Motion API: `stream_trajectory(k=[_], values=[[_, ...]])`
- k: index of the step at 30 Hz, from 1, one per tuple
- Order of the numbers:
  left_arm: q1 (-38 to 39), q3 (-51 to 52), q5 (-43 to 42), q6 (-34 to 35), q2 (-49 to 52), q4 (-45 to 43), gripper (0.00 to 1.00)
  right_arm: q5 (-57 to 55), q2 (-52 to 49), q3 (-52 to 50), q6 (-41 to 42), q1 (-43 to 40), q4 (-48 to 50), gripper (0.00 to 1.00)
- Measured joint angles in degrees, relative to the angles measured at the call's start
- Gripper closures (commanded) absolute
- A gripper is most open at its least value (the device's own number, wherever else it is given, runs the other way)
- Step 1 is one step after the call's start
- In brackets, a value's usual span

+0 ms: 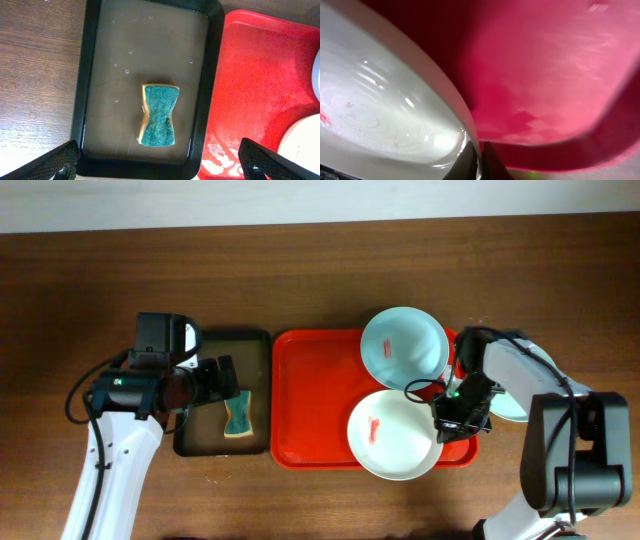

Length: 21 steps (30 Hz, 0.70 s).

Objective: Clean dirty plates on tray and stack at the side

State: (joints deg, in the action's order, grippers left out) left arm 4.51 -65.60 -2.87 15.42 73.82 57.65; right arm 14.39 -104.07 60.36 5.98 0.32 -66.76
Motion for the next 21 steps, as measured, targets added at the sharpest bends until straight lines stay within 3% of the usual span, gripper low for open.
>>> stream_trajectory(k=[2, 12, 17, 19, 21], values=[[0.0, 0.0, 0.0, 0.0, 0.0, 0.02, 0.01, 2.58, 0.0, -0.13, 0.17, 2.4, 2.45, 0.95], [0.0, 0.0, 0.02, 0.0, 0.0, 0.02, 0.01, 7.65, 0.22, -0.37, 20.33, 16.79, 19.8, 0.94], [0.0, 0.0, 0.0, 0.0, 0.0, 0.02, 0.01, 7.17, 0.22, -0.37, 22.82, 18.86, 22.88, 0.64], [0.0, 0.0, 0.0, 0.0, 0.0, 0.02, 0.01, 6.78, 0.22, -0.37, 23.08, 18.86, 22.91, 0.61], [0.0, 0.0, 0.0, 0.0, 0.0, 0.02, 0.01, 6.62, 0.22, -0.37, 23.37, 18.86, 22.91, 0.7]])
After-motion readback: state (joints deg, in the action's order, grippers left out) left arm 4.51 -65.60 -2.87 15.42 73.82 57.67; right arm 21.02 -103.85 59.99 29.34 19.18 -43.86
